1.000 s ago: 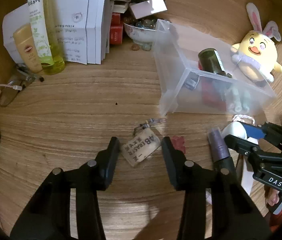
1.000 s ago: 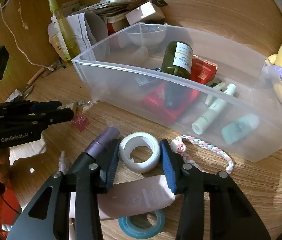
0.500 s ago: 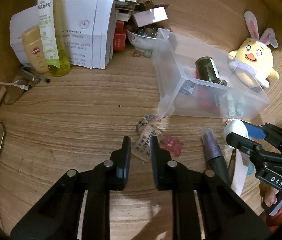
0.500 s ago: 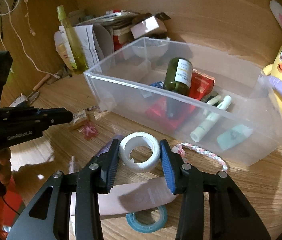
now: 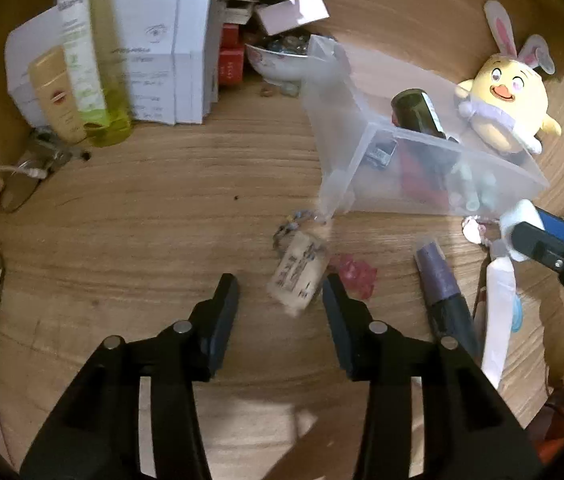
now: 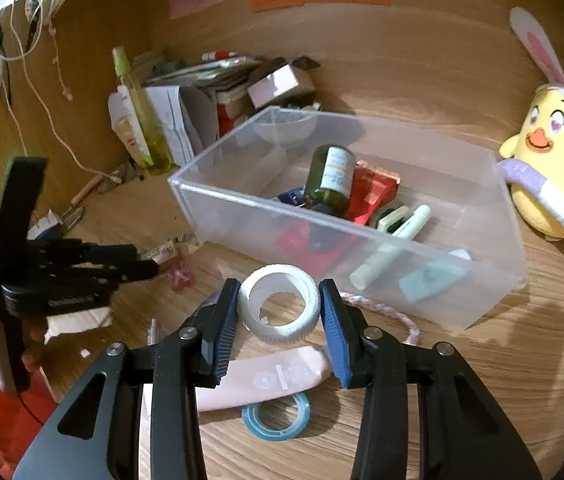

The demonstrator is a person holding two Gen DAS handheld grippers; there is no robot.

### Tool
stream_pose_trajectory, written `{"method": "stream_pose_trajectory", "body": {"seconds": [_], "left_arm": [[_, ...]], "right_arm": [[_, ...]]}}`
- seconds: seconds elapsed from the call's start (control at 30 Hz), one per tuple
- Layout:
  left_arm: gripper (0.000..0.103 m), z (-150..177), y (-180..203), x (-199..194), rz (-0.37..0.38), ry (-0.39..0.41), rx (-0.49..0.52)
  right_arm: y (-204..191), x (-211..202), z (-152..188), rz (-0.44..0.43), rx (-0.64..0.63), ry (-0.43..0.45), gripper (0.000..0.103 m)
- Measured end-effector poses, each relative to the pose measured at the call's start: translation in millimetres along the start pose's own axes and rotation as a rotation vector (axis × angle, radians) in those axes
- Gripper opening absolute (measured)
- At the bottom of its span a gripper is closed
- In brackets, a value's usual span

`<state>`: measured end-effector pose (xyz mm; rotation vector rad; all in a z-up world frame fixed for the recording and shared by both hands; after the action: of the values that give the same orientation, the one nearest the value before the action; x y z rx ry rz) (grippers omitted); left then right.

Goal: Organize objects
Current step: 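Grasp the beige eraser with the left tool while the right tool grasps the white tape roll, then carry the eraser and tape roll into the clear box and release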

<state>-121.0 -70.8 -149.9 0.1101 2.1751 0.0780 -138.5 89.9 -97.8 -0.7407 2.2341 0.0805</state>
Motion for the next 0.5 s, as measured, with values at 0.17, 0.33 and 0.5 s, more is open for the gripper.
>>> {"method": "stream_pose_trajectory", "body": {"seconds": [0.17,0.33,0.5], "left_arm": [[0.040,-9.3,6.6,8.5,-0.020,0.005,0.039],[0.023,-6.8,9.5,6.8,-0.046,0.011,0.064],[0.023,-9.4,12.2,-6.9,-0.046,0.042,0.053]], "right_arm": [[7.5,-8.9,-8.3,0.003,0.012,0.029,0.037],[17.3,-18.8,-16.2,0.004,0.038,0.057,0.037],[29.7,-27.7,-27.2,0.016,0.054,0.091,0.037]]}}
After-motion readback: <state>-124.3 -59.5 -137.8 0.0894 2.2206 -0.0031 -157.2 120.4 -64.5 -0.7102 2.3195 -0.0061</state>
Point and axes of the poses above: each gripper's, at about its wrist camera, not at the fingertips, and x roughly the way its jaws point, y to its right, z to its underside, the point moved 9 cm from there along x, roughly the way its jaws point, and after that the axes turned 4 degrees about x, right-handed, at the moved point
